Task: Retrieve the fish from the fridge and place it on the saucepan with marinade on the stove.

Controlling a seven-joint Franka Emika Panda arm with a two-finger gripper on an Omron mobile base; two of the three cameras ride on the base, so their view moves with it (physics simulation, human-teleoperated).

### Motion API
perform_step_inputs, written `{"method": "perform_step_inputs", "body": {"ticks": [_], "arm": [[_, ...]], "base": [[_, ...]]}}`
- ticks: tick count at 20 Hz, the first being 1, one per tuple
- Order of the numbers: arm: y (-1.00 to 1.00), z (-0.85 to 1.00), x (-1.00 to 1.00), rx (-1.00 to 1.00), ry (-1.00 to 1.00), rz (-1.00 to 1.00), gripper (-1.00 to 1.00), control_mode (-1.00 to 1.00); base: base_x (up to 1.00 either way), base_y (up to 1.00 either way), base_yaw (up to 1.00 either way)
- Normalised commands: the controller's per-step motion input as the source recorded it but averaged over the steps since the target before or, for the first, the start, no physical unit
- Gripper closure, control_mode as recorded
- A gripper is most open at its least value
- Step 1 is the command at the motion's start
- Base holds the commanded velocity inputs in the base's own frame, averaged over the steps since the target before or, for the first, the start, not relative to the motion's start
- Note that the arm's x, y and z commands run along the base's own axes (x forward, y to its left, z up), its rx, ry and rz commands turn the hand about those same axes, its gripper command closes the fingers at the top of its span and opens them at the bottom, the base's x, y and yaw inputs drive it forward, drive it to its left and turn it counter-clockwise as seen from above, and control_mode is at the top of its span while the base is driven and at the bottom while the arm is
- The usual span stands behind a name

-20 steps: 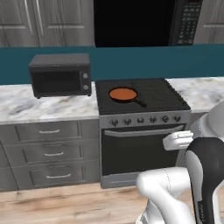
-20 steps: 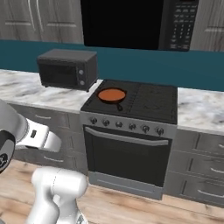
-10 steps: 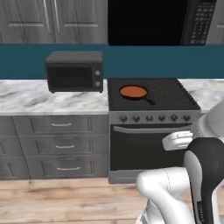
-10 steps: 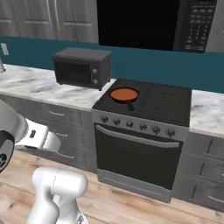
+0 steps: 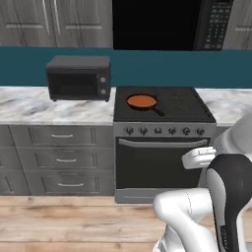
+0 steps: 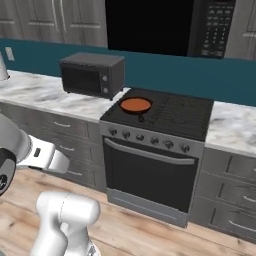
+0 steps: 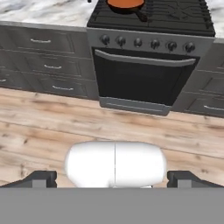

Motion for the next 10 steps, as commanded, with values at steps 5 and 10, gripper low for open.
{"method": "perform_step_inputs", "body": {"ticks": [5, 10], "arm": [[0.0, 0.0, 0.0, 0.0, 0.0, 0.0, -1.0, 1.0], [0.0, 0.0, 0.0, 0.0, 0.0, 0.0, -1.0, 1.0]], "base": [[-0.56, -0.78, 0.0], [-0.43, -0.83, 0.0]]}}
